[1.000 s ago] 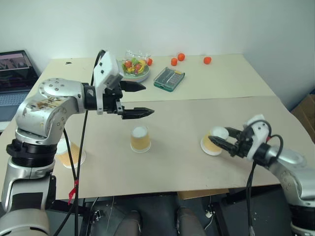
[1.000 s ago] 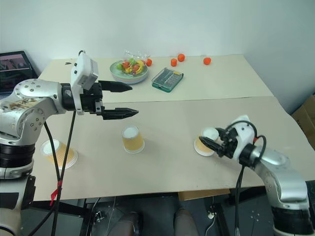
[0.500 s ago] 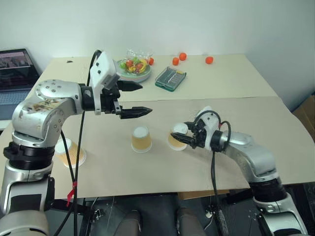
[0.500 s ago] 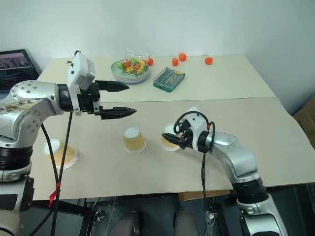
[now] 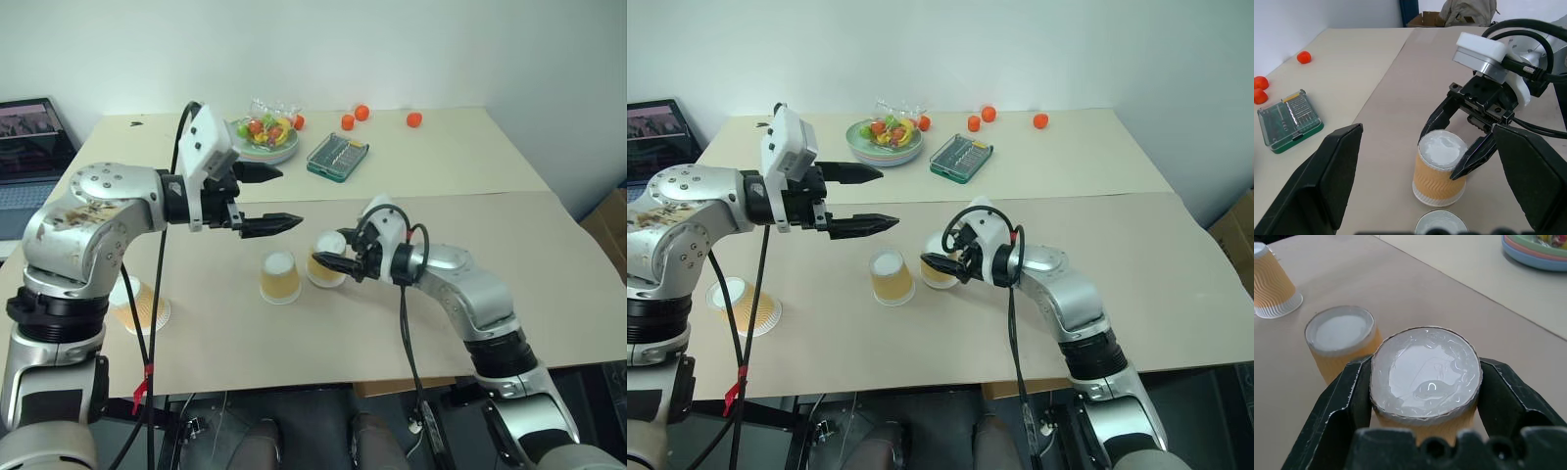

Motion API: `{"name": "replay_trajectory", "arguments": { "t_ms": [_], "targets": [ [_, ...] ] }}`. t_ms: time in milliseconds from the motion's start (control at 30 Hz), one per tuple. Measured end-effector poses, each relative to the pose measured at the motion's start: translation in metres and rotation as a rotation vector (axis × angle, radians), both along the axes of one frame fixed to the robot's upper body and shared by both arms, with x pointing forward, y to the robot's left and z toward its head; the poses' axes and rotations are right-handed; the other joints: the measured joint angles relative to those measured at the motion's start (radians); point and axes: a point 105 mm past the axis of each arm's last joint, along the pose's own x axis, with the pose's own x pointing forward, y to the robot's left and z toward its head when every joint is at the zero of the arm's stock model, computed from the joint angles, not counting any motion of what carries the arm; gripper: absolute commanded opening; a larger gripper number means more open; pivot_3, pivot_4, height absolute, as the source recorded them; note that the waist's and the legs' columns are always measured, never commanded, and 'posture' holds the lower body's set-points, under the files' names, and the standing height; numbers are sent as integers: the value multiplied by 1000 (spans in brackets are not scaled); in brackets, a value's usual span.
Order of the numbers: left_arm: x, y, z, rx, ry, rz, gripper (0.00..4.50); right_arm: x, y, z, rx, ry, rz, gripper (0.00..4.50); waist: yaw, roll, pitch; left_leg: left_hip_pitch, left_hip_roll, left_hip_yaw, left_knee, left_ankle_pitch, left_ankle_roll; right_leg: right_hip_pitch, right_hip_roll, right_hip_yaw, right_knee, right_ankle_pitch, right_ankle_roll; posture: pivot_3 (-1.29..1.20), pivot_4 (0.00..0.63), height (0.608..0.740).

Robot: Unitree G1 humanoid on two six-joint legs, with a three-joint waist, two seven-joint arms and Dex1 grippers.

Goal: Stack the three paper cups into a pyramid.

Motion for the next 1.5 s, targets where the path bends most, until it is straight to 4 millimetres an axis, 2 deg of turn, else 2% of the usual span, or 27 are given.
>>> {"name": "replay_trajectory", "arguments": {
  "t_ms": [333, 500, 567, 667, 967, 1067, 1133, 1267, 1300, 1433, 1500],
  "targets": [
    [1, 0, 0, -4, -2, 5, 4500, -12, 6, -16, -16, 53, 29, 2782, -1, 0, 0, 0, 0, 0, 0, 0, 0, 0, 0, 0, 0, 0, 0, 0, 150, 740],
    [1, -1, 0, -6, -1, 3, 4500, -13, 9, -17, -10, 60, 33, 2782, -1, 0, 0, 0, 0, 0, 0, 0, 0, 0, 0, 0, 1, 0, 0, 0, 150, 740],
    [1, -2, 0, -9, -1, 1, 4500, -14, 11, -17, -2, 61, 35, 3761, -1, 0, 0, 0, 0, 0, 0, 0, 0, 0, 0, 0, 1, 0, 0, 0, 150, 740],
    [1, -2, 0, -11, 0, 0, 4500, -14, 12, -17, 0, 62, 39, 4389, 0, 0, 0, 0, 0, 0, 0, 0, 0, 0, 0, 0, 0, 0, 0, 0, 150, 740],
    [1, -2, -1, -15, 3, 0, 4500, -16, 11, -16, 10, 89, 42, 4389, 0, 0, 0, 0, 0, 0, 0, 0, 0, 0, 0, 0, 1, 0, 0, 0, 150, 740],
    [2, -3, -1, -19, 3, -2, 4500, -20, 7, -5, 44, 98, 51, 4389, 0, 0, 0, 0, 0, 0, 0, 0, 0, 0, 0, 0, 0, 0, 0, 0, 150, 740],
    [2, -4, -1, -23, 5, -5, 4500, -23, 2, 10, 92, 100, 65, 4389, 0, 0, 0, 0, 0, 0, 0, 0, 0, 0, 0, 0, 0, 0, 0, 0, 150, 740],
    [2, -4, -1, -25, 4, -5, 4500, -36, -31, 71, 183, 25, 86, 4389, 3, 1, 0, 0, 0, -1, 0, 0, 0, 0, 0, -1, -1, 0, 0, 0, 150, 740],
    [3, -4, -1, -24, 4, -3, 4500, -39, -37, 79, 184, 11, 86, 4389, 3, 1, 0, 0, 0, -1, 0, 0, 0, 0, 0, -1, -1, 0, 0, 0, 150, 740],
    [3, -3, -1, -24, 4, 0, 4500, -54, -54, 77, 120, 54, 102, 4389, 3, 0, 1, -1, 0, 0, 0, 0, 0, 0, 0, -1, -2, 0, 0, 0, 150, 740],
    [3, -3, -1, -23, 4, 0, 4500, -58, -56, 75, 104, 66, 115, 4389, -2, 0, 1, -1, 0, 0, 0, 0, 0, 0, 0, 0, -1, 0, 0, 0, 150, 740]
  ]
}}
